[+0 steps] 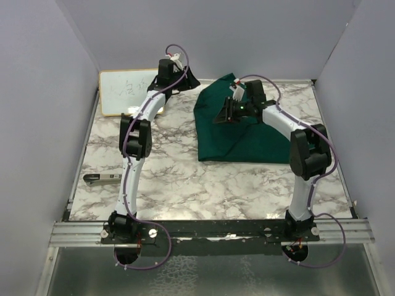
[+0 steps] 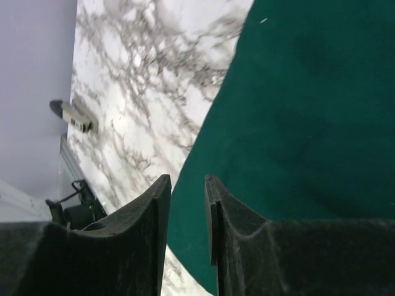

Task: Prepare the surgical pack
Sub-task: Pack the surgical kit at the center of the board.

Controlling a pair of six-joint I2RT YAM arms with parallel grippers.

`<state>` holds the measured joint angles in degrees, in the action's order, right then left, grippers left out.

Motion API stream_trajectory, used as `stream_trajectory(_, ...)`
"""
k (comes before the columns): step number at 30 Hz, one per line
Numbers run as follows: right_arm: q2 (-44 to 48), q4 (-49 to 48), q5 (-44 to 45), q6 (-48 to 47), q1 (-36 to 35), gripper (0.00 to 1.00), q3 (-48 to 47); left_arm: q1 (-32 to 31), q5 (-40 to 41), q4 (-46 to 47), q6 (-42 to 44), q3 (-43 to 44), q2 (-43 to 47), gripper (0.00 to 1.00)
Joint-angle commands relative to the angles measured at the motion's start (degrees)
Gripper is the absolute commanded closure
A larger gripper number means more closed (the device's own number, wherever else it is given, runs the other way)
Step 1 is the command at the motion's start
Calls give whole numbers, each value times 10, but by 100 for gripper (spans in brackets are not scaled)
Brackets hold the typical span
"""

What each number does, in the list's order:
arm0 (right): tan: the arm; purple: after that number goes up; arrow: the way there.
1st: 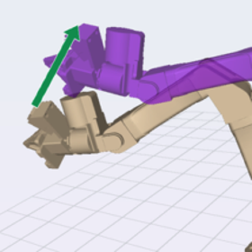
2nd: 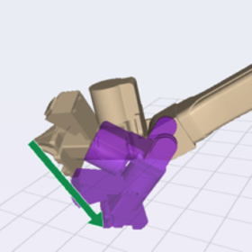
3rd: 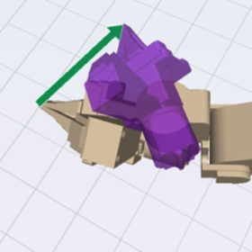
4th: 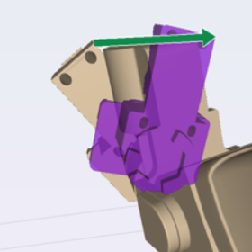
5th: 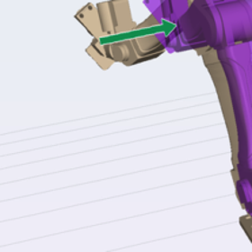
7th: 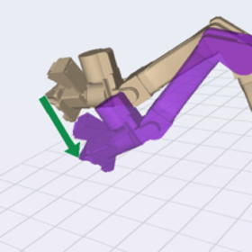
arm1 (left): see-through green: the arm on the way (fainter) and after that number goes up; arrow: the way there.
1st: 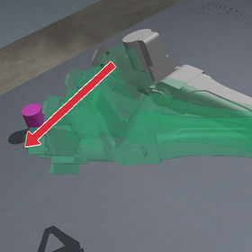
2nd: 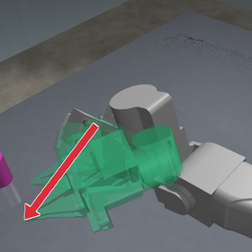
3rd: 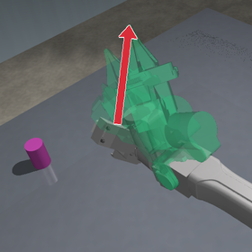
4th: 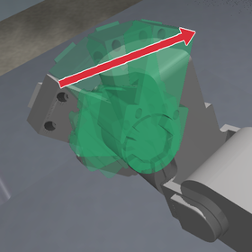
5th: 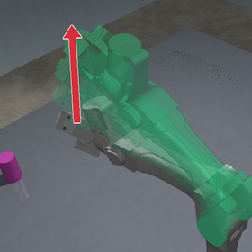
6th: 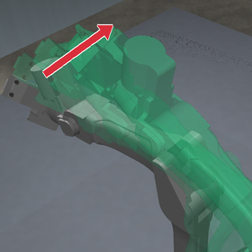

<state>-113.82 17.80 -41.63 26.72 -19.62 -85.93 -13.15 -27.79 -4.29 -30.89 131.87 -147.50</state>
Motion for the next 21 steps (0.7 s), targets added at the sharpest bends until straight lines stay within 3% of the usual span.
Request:
stream_trajectory(1, 21, 1, 28, -9, 17, 70, -34, -8, 68, -46, 94, -19, 41, 44)
stream_trajectory(4, 31, 4, 29, -13, 21, 69, -33, -26, 78, -73, 125, 13, 16, 38)
stream_trajectory(8, 45, 6, 29, -20, 22, 69, -22, -58, 157, -119, 161, 70, -23, 37)
stream_trajectory(13, 69, 7, 30, -28, 22, 69, 7, -73, 232, -115, 162, 73, -40, 44)
stream_trajectory(19, 84, 8, 33, -38, 22, 69, 23, -88, 246, -135, 184, 91, -79, 46)
stream_trajectory(21, 86, 8, 32, -39, 22, 69, 24, -89, 264, -148, 188, 91, -85, 50)
